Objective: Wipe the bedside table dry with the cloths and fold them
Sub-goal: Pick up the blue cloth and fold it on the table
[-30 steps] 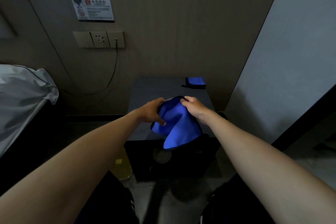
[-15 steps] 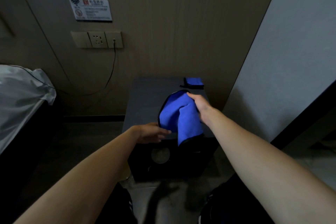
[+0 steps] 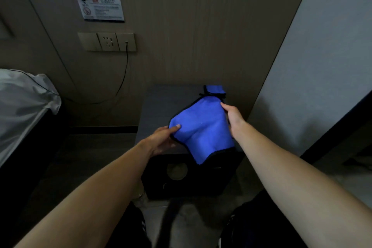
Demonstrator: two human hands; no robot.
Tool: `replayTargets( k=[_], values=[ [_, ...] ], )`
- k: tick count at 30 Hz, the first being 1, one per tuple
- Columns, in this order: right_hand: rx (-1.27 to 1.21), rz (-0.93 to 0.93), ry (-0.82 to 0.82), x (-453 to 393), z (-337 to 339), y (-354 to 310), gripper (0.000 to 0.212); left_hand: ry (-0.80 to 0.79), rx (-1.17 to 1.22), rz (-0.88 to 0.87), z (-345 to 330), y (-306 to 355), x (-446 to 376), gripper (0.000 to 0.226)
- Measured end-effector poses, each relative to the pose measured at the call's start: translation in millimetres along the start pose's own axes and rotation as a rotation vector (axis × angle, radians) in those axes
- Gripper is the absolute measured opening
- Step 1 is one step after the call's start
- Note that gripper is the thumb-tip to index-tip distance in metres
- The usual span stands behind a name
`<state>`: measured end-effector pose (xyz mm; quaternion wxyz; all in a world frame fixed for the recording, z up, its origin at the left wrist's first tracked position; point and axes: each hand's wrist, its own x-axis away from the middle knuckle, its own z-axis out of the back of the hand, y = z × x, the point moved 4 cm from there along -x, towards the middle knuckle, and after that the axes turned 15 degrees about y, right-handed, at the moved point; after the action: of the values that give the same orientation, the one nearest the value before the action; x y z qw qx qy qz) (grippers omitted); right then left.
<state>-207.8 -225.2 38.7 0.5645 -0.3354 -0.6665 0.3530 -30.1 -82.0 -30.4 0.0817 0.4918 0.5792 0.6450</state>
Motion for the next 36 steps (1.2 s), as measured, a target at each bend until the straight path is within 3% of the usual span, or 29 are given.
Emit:
replayTargets(
  k=[3, 8, 12, 15, 18, 22, 25, 30, 33, 36],
  values=[
    [0.035, -0.018, 0.038, -5.0, 7.2, 2.2, 0.025, -0.033, 0.083, 0.025, 4.2, 9.3, 0.6, 0.022],
    [0.056, -0.063, 0.081, -5.5, 13.7, 6.5, 0.025, -0.101, 0.054, 0.085, 6.5, 16.2, 4.5, 0.027],
    [0.118, -0.013, 0.116, -11.4, 19.4, 5.3, 0.042, -0.062, -0.041, 0.017, 17.7, 16.5, -3.3, 0.089],
    [0.173, 0.007, 0.107, -11.7, 24.6, 1.9, 0.044, -0.060, -0.286, -0.089, 26.4, 18.7, -7.5, 0.105],
    [0.207, 0.089, 0.106, -6.7, 26.3, -5.0, 0.040, 0.029, -0.473, -0.228, 27.7, 25.8, -1.8, 0.081],
    [0.440, 0.200, 0.080, -9.8, 27.8, -5.1, 0.057, 0.153, -0.484, -0.341, 29.5, 33.9, -5.5, 0.050],
    [0.671, 0.314, 0.050, -8.7, 27.6, -7.6, 0.038, 0.219, -0.530, -0.435, 34.1, 37.6, -10.4, 0.032],
    [0.952, 0.561, 0.067, -9.3, 24.1, -9.4, 0.011, 0.228, -0.618, -0.532, 34.8, 42.5, -21.6, 0.018],
    [1.221, 0.674, 0.044, -11.0, 19.3, -8.4, 0.010, 0.259, -0.675, -0.597, 30.7, 50.9, -17.9, 0.008],
    [1.447, 0.670, 0.045, -11.1, 13.7, -6.8, 0.012, 0.374, -0.806, -0.771, 18.1, 63.4, -9.9, 0.015]
  ],
)
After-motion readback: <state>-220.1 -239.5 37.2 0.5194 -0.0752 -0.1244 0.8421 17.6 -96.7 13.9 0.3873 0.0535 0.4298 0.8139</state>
